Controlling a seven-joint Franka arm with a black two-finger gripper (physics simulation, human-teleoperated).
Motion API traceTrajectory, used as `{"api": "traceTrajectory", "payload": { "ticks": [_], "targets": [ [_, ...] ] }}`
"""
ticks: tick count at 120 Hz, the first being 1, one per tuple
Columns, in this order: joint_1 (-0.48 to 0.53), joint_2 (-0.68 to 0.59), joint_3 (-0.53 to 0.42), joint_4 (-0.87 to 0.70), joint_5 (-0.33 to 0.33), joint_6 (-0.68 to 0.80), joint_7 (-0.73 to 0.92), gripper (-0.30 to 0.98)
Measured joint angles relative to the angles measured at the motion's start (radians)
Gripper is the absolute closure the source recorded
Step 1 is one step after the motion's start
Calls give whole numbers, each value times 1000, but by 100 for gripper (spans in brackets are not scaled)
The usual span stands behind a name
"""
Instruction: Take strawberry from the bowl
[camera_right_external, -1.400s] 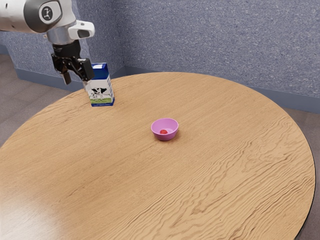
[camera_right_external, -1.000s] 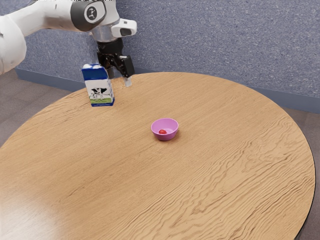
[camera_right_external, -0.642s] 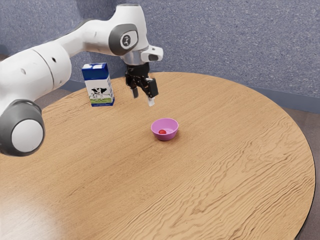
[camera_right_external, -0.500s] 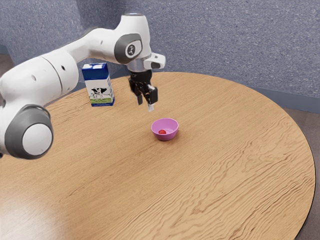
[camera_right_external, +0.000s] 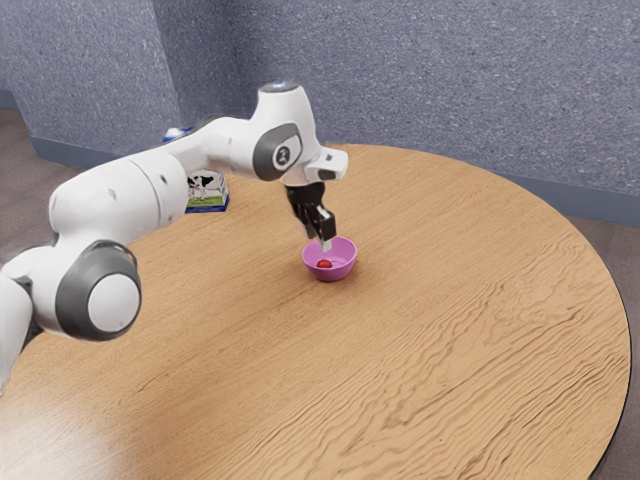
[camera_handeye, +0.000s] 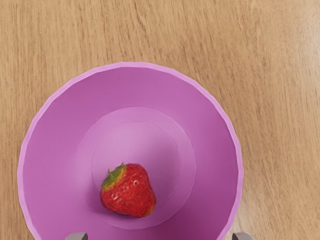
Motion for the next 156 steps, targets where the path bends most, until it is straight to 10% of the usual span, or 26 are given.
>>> {"api": "traceTrajectory", "payload": {
  "ticks": [105,156],
  "targets": [
    [38,115,-23,-2,-63,171,87,29],
    [39,-51,20,-136,-78,134,98,66]
  ]
}}
